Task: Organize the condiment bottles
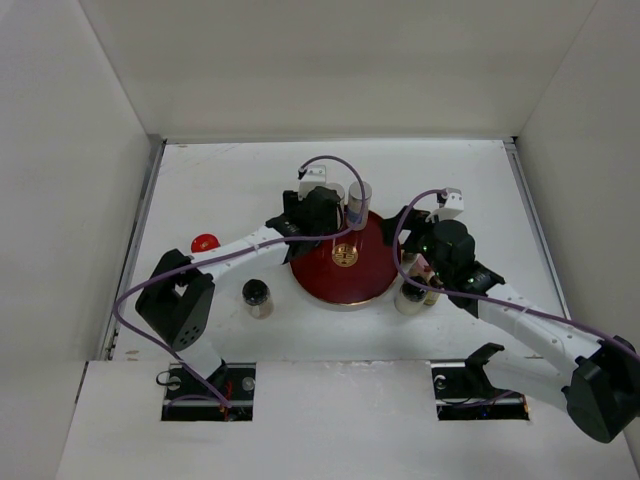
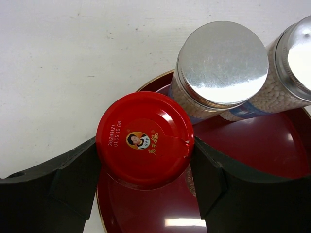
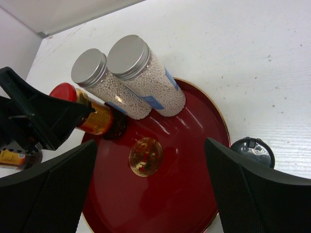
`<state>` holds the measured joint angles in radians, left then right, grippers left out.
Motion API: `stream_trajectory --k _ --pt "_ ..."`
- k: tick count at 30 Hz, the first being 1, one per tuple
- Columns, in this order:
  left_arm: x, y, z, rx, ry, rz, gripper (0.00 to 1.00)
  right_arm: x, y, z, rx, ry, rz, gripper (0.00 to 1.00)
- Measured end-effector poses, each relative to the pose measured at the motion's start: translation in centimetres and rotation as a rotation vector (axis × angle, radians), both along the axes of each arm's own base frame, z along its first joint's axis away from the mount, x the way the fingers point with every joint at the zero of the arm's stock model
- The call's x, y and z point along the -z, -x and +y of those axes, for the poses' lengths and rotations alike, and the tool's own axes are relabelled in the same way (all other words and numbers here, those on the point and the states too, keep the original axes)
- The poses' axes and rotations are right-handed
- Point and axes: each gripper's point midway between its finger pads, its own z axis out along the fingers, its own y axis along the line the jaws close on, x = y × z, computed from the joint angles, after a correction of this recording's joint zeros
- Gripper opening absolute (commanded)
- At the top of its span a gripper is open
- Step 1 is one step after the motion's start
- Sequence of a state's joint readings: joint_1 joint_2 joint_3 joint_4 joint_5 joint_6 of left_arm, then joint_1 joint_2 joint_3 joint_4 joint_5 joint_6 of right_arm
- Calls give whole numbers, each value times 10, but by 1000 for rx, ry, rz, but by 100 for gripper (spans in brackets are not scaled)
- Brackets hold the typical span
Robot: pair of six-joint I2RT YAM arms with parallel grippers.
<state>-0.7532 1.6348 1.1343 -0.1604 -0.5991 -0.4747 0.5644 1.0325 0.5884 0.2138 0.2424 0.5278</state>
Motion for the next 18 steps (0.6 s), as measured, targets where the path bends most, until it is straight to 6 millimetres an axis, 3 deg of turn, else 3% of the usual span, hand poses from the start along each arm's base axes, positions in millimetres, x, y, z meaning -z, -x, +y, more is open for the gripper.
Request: stream_trajectory --k 5,10,12,15,16,18 --pt "-7 0 2 -8 9 -23 73 0 0 0 0 0 0 96" --pt "-46 -1 6 -22 81 -110 75 -3 1 0 0 -4 -7 92" --pt "-58 -1 8 -27 101 -134 73 -5 1 -1 -1 -6 -14 80" --pt "-66 4 16 -37 112 -151 69 -11 4 1 -15 -9 -30 47" --pt "-67 6 21 -44 112 -153 69 -12 6 3 -26 -9 -35 40" --pt "-71 13 33 -58 118 -152 68 -16 11 12 -61 -13 -41 35"
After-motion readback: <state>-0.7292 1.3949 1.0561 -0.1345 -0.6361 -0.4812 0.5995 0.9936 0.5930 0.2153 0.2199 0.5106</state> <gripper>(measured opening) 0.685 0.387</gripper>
